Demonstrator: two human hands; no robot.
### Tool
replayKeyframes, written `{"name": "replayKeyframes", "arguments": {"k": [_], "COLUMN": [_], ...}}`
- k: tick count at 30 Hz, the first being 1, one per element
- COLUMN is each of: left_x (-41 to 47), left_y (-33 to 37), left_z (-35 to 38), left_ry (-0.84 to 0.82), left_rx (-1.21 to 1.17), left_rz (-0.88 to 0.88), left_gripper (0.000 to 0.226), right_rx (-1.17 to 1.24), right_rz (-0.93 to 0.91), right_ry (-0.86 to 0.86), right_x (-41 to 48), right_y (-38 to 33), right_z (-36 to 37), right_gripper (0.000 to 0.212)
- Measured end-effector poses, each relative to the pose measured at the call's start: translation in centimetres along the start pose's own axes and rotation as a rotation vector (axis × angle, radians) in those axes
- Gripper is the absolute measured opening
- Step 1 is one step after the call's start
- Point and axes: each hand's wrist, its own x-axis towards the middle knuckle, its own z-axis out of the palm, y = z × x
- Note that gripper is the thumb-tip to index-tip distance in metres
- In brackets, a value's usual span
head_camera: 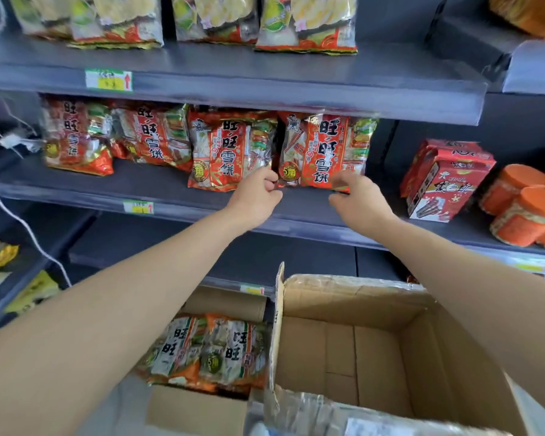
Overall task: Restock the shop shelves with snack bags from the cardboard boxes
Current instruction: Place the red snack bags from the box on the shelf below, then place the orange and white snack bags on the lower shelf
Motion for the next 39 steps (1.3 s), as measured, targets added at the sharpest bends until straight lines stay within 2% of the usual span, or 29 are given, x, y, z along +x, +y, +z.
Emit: {"name": "replayKeyframes", "arguments": {"k": [4,10,18,27,34,39], "left_x": [-5.4,-11.4,-14.0,-10.7,-6.5,-3.4], "left_y": [-1.6,-5.5,-13.2,-25.3,-27.6,-28.6], "left_z": [-2.9,-7.2,-13.1,-18.5,-15.0,-11.7], "left_ry": [-0.01,-0.033,-0.056,-0.227,-0.437,-0.476], "left_rx": [0.117,0.238,0.254,0.257,0.256,0.225], "left_rz": [0.005,-0.046,-0.12,-0.162,-0.118,-0.093], "left_gripper": [0.035,0.033,0.031,0.028,0.028,0.029], "right_rx": [-0.161,-0.261,-0.27,-0.295,-0.386,-0.338], "right_rz": [-0.159,-0.336,-0.376,-0.126,0.089,0.213], "right_ry": [-0.102,-0.234,-0.382,-0.534,-0.572,-0.53], "right_x": [-3.5,-6.8,-6.6,-4.6,-3.7,-1.1], "right_y": [-2.3,-6.2,-11.9,-15.5,-12.0,-8.2], "right_z": [0.8,3.9,13.2,26.2,28.1,29.8], "right_gripper": [0.043,0.041,0.039,0.041,0.04,0.039]}}
